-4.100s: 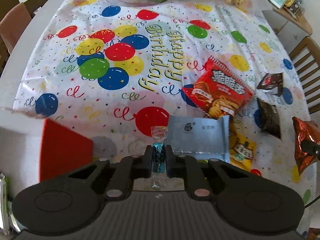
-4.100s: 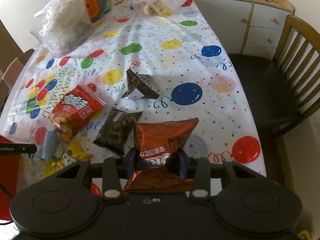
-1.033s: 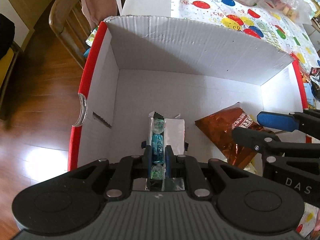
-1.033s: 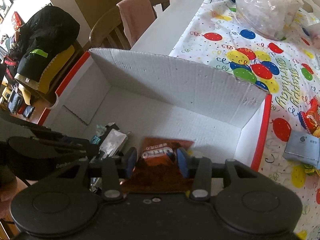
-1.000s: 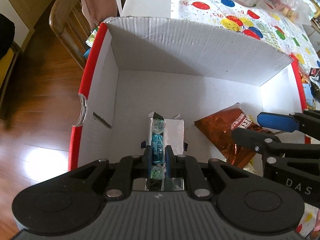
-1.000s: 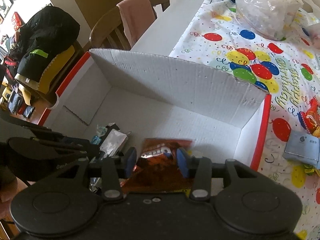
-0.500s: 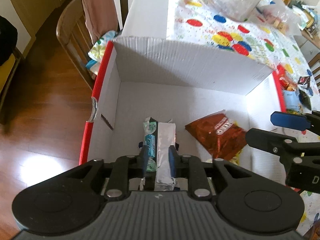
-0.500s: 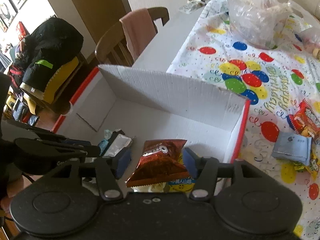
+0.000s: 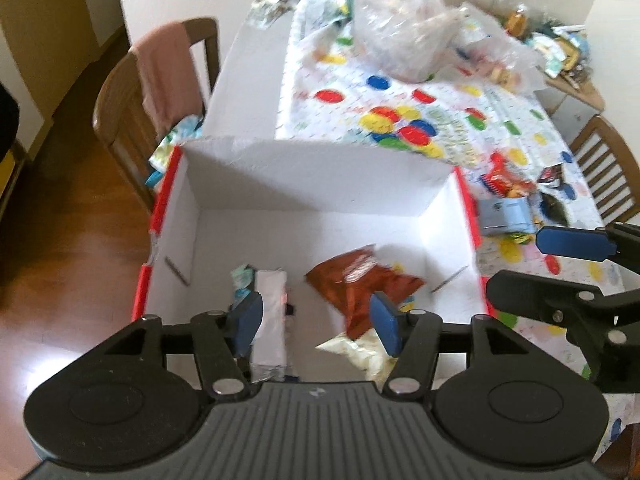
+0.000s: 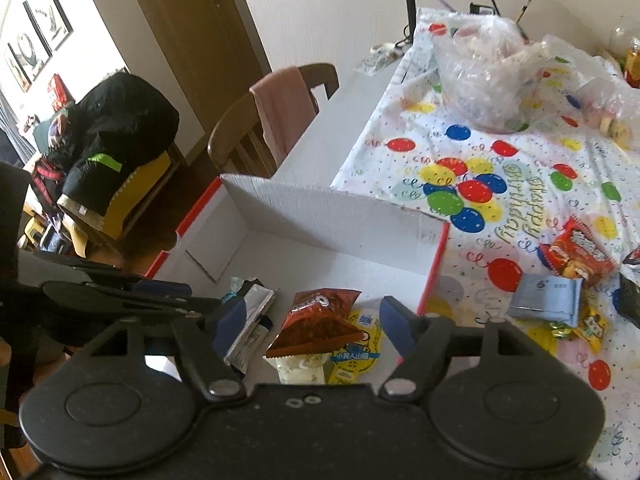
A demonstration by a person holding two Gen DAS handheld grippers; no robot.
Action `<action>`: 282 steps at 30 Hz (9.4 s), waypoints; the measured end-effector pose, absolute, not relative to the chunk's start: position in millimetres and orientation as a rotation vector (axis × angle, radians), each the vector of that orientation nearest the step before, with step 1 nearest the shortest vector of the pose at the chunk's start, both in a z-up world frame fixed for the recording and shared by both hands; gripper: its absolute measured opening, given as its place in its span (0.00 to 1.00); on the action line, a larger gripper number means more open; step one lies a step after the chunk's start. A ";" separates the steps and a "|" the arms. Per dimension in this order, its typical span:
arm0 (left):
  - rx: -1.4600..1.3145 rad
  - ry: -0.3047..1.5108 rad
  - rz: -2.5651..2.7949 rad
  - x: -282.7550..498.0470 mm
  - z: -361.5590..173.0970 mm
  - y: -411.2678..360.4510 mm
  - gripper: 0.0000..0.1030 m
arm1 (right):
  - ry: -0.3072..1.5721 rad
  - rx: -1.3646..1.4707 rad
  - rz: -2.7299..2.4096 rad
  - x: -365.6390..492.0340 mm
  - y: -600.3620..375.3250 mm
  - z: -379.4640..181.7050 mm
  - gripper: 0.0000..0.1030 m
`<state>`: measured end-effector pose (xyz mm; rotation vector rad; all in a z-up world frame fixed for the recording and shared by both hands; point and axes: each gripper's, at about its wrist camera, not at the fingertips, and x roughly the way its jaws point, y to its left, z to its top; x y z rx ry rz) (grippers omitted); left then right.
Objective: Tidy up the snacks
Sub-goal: 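Withdraw both tools from the box back toward the snacks, then grasp the light blue packet with the left tool while the right tool grasps the black packet, then carry the blue and black packets into the white box and open both tools, then withdraw both tools from the box back over the table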
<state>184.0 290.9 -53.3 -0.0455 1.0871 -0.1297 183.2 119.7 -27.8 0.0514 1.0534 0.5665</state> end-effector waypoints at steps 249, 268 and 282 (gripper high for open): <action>-0.054 1.072 -0.036 186.6 -48.2 270.4 0.66 | 1.008 0.047 0.520 183.1 105.1 -38.7 0.72; -0.044 0.918 -0.166 157.4 -27.2 168.5 0.75 | 0.887 0.117 0.531 158.6 1.0 0.2 0.99; -0.009 0.983 -0.257 181.5 -63.3 63.2 0.75 | 0.908 0.088 0.436 174.2 -110.6 -18.5 1.00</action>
